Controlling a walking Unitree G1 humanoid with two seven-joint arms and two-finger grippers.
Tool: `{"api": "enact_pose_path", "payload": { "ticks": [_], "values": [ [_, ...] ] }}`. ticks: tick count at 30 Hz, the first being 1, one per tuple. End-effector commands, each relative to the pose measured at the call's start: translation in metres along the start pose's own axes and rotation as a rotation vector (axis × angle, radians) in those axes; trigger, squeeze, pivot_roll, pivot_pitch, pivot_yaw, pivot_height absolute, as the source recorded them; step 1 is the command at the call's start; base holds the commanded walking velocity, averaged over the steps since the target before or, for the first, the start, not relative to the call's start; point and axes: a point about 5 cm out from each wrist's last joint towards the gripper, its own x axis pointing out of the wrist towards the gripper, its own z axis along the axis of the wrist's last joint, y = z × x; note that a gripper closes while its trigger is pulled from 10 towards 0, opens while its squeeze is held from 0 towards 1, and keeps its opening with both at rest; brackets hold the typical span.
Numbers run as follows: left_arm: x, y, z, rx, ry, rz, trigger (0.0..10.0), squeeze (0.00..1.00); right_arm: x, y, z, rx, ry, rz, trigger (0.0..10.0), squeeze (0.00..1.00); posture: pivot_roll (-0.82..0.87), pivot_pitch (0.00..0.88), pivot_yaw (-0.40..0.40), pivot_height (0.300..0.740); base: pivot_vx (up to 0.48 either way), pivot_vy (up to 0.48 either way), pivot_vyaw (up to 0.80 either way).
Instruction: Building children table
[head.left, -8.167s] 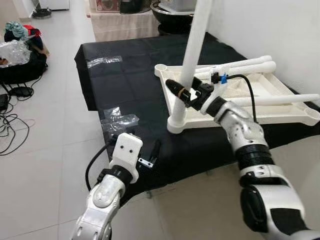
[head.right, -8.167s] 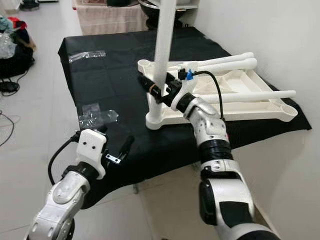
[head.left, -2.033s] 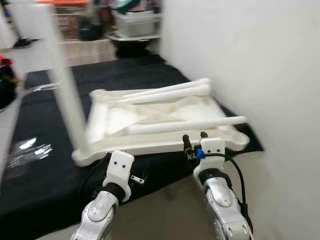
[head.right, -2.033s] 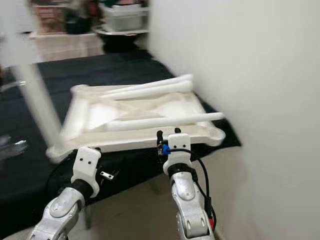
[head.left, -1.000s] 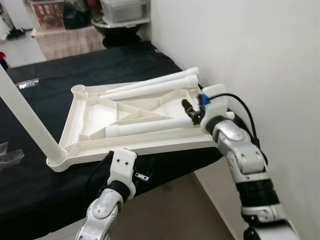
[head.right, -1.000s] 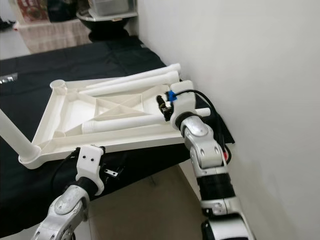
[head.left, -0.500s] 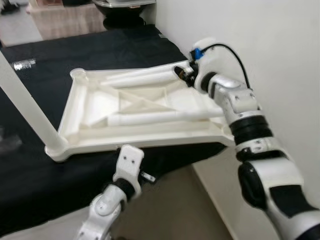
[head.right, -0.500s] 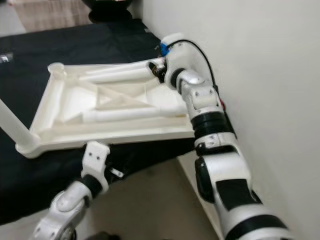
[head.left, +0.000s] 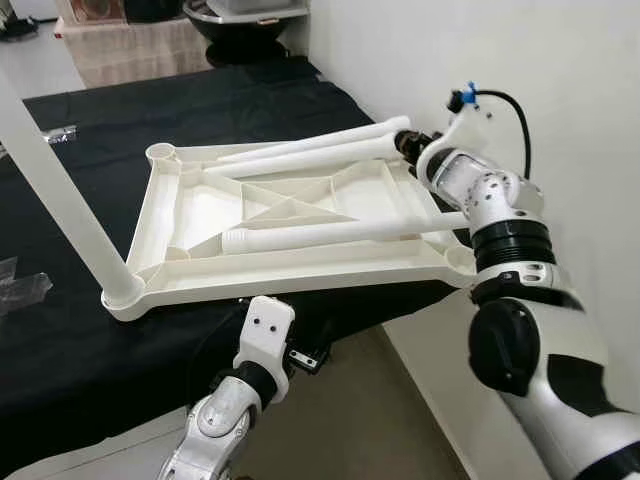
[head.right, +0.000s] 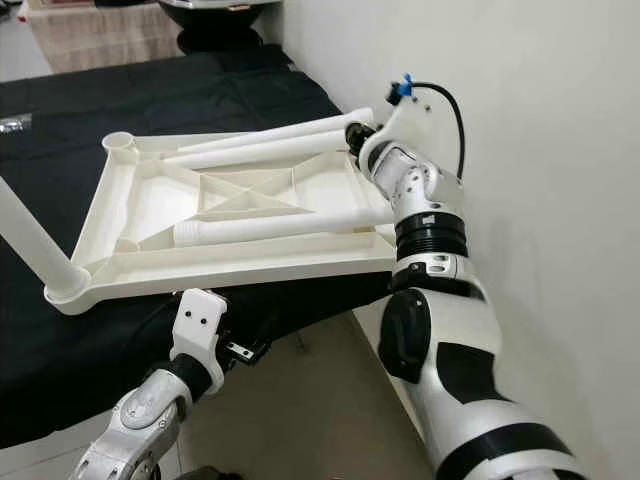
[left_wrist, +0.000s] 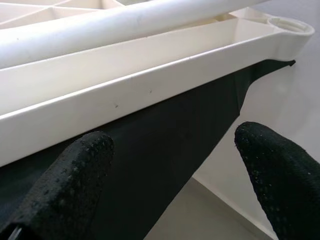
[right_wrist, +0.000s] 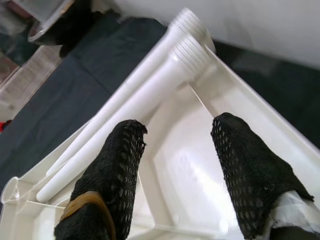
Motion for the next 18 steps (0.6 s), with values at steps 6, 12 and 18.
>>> {"api": "enact_pose_path", "payload": {
  "ticks": [6, 12, 18],
  "values": [
    [0.001, 0.007, -0.005, 0.014, 0.023, 0.008, 10.0, 0.00, -0.005, -0.030, 0.013, -0.034, -0.028, -0.191, 10.0, 0.00, -0.02, 0.021, -0.040, 0.740, 0.000, 0.000, 0.00],
    [0.002, 0.007, -0.006, 0.018, 0.025, 0.006, 10.0, 0.00, -0.005, -0.023, 0.024, -0.253, -0.110, -0.067, 10.0, 0.00, -0.02, 0.018, -0.038, 0.740, 0.000, 0.000, 0.00],
    [0.003, 0.007, -0.002, 0.021, 0.010, 0.002, 10.0, 0.00, -0.007, 0.016, 0.010, -1.018, -0.157, 0.349, 10.0, 0.00, -0.02, 0.033, -0.049, 0.740, 0.000, 0.000, 0.00]
  ]
}}
